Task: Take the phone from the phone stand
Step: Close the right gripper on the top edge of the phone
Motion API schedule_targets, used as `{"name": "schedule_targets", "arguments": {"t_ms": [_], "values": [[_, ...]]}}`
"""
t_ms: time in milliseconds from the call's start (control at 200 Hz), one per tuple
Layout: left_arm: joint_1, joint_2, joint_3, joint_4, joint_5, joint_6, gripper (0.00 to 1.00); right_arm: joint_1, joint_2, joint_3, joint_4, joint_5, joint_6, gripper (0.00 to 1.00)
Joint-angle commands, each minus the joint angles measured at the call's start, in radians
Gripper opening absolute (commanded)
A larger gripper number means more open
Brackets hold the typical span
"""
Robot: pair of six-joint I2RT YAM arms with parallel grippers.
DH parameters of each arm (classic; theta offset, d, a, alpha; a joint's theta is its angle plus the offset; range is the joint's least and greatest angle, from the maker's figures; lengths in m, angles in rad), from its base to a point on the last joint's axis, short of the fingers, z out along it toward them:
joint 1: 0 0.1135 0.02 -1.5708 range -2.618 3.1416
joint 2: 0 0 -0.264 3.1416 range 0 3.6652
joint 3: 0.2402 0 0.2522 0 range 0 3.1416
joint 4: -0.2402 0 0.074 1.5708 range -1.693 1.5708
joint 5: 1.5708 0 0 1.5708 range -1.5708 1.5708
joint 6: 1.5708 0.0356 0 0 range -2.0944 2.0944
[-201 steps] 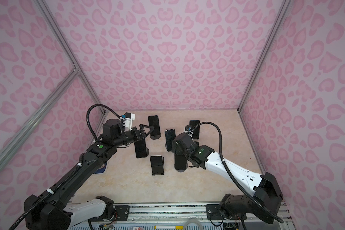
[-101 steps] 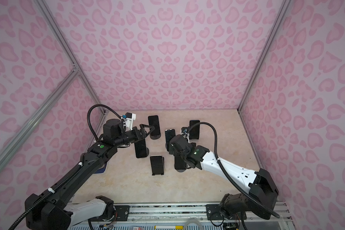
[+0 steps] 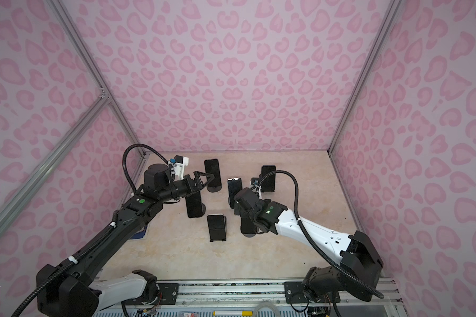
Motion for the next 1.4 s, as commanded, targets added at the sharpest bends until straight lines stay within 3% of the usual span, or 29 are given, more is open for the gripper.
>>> {"name": "schedule_targets", "arguments": {"t_ms": [0, 620, 1395], "values": [[0.0, 0.007, -0.001, 0.037, 0.014, -0.004, 1.0, 0.001, 0.014, -0.006, -0.003, -0.008, 0.01, 1.0], [0.0, 0.022, 0.002, 0.03, 0.02, -0.01, 1.0, 0.001, 0.045, -0.048, 0.047, 0.005, 0.038, 1.0], [0.0, 0.029, 0.004, 0.028, 0.028, -0.018, 1.0, 0.001, 0.096, -0.052, 0.06, 0.021, 0.034, 0.84]]}}
